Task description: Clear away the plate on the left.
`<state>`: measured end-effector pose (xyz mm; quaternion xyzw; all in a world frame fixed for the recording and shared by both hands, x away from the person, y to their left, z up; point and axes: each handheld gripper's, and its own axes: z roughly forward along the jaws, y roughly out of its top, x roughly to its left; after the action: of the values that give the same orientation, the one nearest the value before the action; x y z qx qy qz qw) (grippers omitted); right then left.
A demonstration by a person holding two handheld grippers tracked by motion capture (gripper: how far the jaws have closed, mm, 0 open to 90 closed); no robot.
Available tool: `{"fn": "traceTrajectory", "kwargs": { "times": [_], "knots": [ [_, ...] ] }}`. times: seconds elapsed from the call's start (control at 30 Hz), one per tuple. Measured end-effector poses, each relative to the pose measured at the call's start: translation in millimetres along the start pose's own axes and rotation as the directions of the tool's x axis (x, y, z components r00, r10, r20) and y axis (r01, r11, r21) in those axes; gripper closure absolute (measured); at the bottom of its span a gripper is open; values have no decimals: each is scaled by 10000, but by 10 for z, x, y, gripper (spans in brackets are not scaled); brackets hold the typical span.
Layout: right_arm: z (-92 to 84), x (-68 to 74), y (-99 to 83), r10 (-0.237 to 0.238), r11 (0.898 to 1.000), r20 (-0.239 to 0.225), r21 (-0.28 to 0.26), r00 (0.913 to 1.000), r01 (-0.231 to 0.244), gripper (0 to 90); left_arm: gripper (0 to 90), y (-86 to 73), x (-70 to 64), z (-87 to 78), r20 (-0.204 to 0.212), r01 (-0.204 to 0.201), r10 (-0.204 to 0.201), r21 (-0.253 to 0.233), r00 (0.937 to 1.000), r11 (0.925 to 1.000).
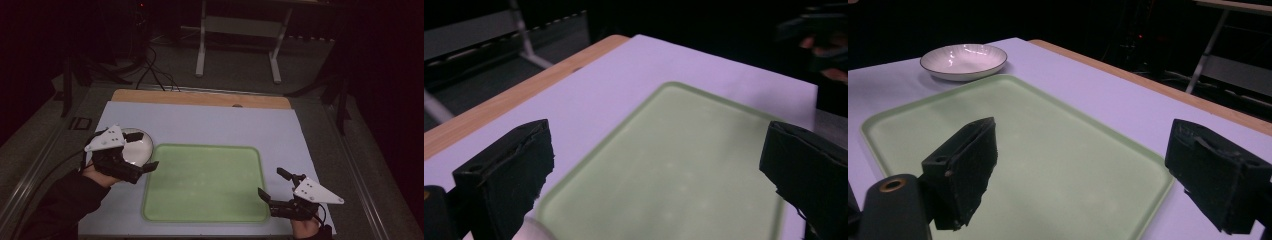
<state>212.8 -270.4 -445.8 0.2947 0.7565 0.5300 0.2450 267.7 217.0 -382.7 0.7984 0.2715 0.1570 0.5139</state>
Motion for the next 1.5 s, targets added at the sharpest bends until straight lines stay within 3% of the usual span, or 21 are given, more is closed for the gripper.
{"fn": "traceTrajectory", "kwargs": {
  "times": [0.17, 0.4, 0.57, 0.77, 0.97, 1.07, 1.13, 1.17, 1.2, 1.27, 1.3, 1.5],
  "knots": [
    [2, 2, 0, -24, 10000, -1, -17, 10000, 24, 132, 5, -44, 131, -68, -384, 263, -262, 24, 9989, 9997],
    [7, 6, -4, -54, 10000, 34, 22, 10000, 54, 132, 15, -215, 385, -192, -1103, 853, -820, 258, 9905, 9960],
    [13, 10, -3, -103, 9999, 33, 35, 9999, 103, 132, 21, -350, 559, -280, -1583, 1345, -1284, 286, 9790, 9905],
    [8, 16, 0, -110, 9999, 33, -28, 9999, 110, 133, 28, -528, 756, -365, -2112, 2014, -1898, 346, 9588, 9789],
    [11, 21, 2, -188, 9998, 38, -23, 9998, 188, 133, 37, -729, 915, -400, -2482, 2832, -2644, 424, 9319, 9581],
    [17, 21, -1, -198, 9998, 40, -3, 9998, 198, 134, 37, -815, 979, -405, -2685, 3221, -2971, 533, 9163, 9452],
    [20, 20, -2, -192, 9998, 57, 3, 9998, 192, 134, 39, -868, 1023, -407, -2753, 3566, -3286, 574, 9035, 9325],
    [20, 20, -2, -192, 9998, 57, 3, 9998, 192, 134, 39, -868, 1023, -407, -2753, 3566, -3286, 574, 9035, 9325],
    [21, 20, -2, -192, 9998, 69, -5, 9998, 192, 134, 39, -910, 1053, -409, -2928, 3764, -3430, 647, 8925, 9242],
    [25, 22, -2, -184, 9998, 56, 13, 9998, 184, 134, 39, -951, 1083, -406, -2929, 4034, -3671, 726, 8829, 9122],
    [27, 24, -3, -193, 9998, 50, 23, 9998, 193, 134, 40, -983, 1101, -402, -3141, 4191, -3766, 783, 8715, 9046],
    [47, 30, -3, -210, 9998, 2, 63, 9998, 210, 135, 57, -1140, 1190, -393, -3356, 4892, -4354, 921, 8353, 8673]
  ]
}}
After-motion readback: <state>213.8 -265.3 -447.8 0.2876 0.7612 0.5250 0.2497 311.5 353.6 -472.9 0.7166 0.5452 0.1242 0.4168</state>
